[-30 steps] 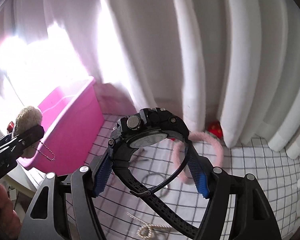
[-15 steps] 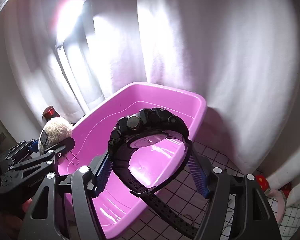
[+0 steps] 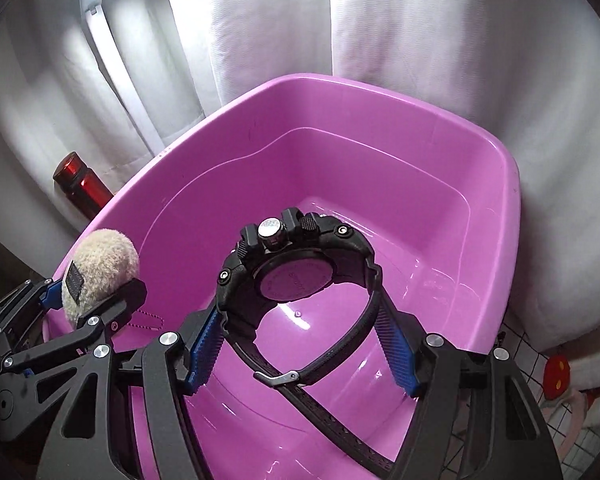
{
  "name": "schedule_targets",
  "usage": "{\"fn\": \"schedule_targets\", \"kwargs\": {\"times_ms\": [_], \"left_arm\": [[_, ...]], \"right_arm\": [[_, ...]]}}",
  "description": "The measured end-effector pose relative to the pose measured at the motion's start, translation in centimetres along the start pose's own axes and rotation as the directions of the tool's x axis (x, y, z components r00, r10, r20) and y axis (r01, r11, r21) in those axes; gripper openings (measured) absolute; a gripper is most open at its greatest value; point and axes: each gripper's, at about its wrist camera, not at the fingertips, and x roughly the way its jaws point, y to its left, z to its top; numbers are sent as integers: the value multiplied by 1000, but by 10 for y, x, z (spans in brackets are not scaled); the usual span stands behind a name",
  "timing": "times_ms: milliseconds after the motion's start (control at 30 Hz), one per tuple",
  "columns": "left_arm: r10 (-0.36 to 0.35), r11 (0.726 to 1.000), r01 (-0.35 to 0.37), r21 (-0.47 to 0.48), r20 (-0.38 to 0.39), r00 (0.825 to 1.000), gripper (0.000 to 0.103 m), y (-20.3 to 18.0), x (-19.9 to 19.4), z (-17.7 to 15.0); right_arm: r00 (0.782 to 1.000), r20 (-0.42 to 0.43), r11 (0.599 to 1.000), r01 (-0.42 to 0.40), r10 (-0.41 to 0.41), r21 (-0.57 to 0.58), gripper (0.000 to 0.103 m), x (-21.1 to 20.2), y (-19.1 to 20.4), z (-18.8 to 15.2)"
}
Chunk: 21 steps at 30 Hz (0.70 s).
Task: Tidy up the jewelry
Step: 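Carry pompom and watch over the pink tub and open both tools, then withdraw both tools from the tub back toward the table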
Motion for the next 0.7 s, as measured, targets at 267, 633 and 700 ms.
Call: {"fn": "schedule_targets", "kwargs": {"times_ms": [267,633,700], "left_arm": [[7,1000,-7,1,-31,999,67,3,5,0],[9,1000,-9,14,-22,1000,79,-1,-4,-4],[10,1000,-10,8,-18,1000,80,0,-7,-5]], "right_arm": [[996,-55,997,75,-76,-21,68,7,1,3],[995,-20,995,97,-97,-3,71,-7,-3,5],[995,-13,995,100,-100,1,71,-9,-4,3]]}}
